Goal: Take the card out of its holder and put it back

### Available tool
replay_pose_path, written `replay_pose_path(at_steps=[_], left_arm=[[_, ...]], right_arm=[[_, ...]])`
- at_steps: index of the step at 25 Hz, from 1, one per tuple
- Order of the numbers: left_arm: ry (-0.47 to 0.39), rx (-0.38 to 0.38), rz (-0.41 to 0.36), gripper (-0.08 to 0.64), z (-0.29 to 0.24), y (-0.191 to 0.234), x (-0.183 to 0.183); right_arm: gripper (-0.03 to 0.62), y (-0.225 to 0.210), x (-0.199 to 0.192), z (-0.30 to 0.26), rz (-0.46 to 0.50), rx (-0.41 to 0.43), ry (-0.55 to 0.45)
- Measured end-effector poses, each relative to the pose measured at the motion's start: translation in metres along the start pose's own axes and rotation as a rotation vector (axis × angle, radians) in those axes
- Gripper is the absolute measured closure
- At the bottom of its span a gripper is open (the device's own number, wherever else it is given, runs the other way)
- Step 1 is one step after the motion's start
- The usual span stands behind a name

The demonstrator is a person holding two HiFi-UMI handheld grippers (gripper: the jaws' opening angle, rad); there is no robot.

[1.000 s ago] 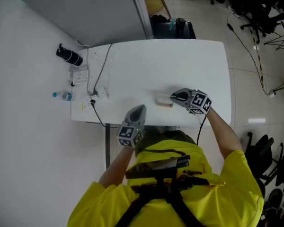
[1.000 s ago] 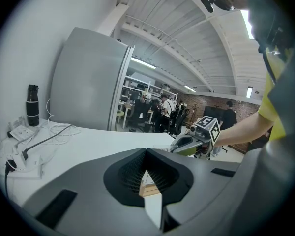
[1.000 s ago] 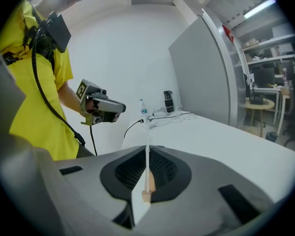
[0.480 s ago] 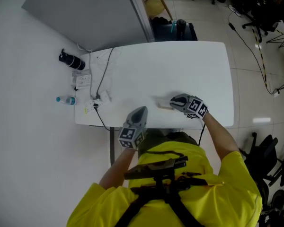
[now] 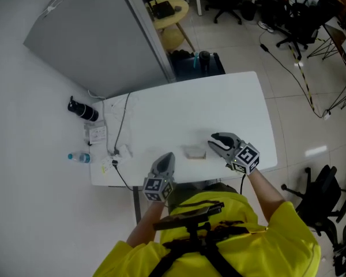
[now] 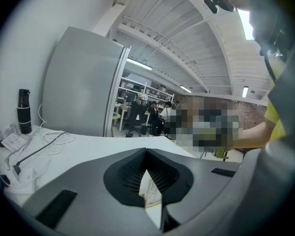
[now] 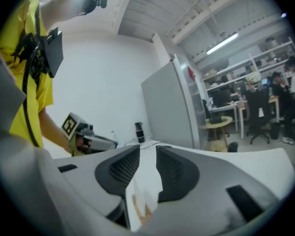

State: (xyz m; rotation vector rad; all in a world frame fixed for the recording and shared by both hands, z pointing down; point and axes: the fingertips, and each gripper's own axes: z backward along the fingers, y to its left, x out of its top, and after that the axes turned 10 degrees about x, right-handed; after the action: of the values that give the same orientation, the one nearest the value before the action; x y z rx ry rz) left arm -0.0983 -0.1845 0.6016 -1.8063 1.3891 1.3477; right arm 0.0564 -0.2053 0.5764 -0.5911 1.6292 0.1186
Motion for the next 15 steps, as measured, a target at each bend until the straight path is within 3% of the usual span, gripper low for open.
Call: replay_pose_path(at_steps=[6,7,9,15], left_arm=[[-0.054,-0.079,-0.028,0.560,-0.010,-0.009,0.030],[-0.065,-0.095,-0.032,0.560,-0.010,-0.012,0.038],[-0.083,-0.124,-0.042,0.560,-0.008,-0.017,0.054],[-0.108,-0.173,-0.060,0.560,0.007,-0.018,0.089]], right_arm=[[0.541,0.021,0.080,0.035,-0.017,-0.269,-0.202],[0.580,0.024,0.088,0.040,-0.027,-0.301,-0.224],[0.581,0.030,0.100,0.044,-0.036,-0.345,-0.258],[0.588,0.050,0.097,0.040,-0.026,-0.418,-0.200]])
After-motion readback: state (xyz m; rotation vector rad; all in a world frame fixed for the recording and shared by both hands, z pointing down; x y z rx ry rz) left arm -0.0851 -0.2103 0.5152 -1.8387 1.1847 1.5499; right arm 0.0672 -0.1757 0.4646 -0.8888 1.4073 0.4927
